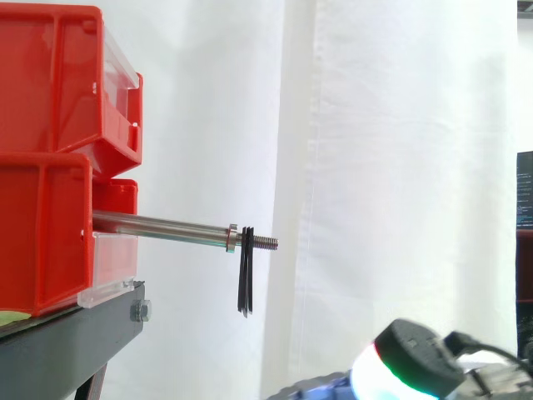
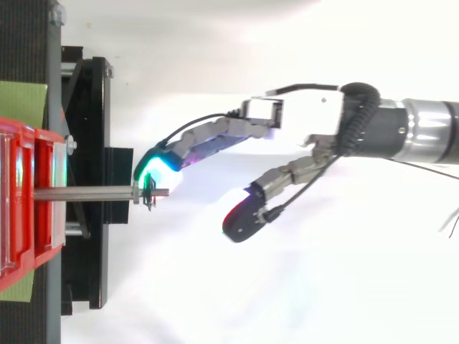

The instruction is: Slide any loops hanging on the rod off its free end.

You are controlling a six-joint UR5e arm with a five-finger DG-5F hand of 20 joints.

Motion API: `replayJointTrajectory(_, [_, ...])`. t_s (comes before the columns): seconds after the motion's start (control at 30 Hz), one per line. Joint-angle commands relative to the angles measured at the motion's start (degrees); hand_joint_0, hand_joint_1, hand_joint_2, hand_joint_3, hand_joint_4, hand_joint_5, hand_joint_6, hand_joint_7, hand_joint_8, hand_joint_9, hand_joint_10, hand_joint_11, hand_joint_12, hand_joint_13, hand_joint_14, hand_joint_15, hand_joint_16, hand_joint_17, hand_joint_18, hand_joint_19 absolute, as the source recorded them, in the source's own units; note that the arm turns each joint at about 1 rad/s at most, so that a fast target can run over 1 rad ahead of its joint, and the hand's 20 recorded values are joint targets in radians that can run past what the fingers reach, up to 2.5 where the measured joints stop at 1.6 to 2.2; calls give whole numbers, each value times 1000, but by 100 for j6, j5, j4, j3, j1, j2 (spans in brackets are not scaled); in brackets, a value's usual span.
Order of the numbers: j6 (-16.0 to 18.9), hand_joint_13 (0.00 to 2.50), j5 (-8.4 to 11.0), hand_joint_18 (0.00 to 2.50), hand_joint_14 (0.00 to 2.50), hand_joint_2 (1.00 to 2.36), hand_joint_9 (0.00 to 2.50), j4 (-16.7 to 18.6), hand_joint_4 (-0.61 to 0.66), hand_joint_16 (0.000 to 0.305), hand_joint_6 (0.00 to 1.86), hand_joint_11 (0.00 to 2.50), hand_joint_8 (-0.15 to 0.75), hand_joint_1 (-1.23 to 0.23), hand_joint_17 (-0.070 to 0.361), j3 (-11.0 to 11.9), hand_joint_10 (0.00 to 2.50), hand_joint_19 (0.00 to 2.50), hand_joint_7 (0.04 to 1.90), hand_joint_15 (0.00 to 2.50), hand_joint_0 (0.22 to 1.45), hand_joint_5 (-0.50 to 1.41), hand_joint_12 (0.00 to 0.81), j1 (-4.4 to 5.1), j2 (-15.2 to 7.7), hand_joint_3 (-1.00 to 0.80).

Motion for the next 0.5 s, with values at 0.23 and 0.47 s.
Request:
replayJointTrajectory(0.23, [202, 453, -404, 381, 0, 1000, 481, -267, 191, 35, 501, 0, 246, -619, 78, 1131, 0, 50, 625, 0, 534, -220, 291, -12, -524, -500])
replayJointTrajectory(0.47, [105, 472, -562, 414, 0, 1000, 492, 313, 233, 34, 502, 0, 246, -615, 77, 1131, 0, 80, 789, 0, 543, -195, 290, -56, -524, -500])
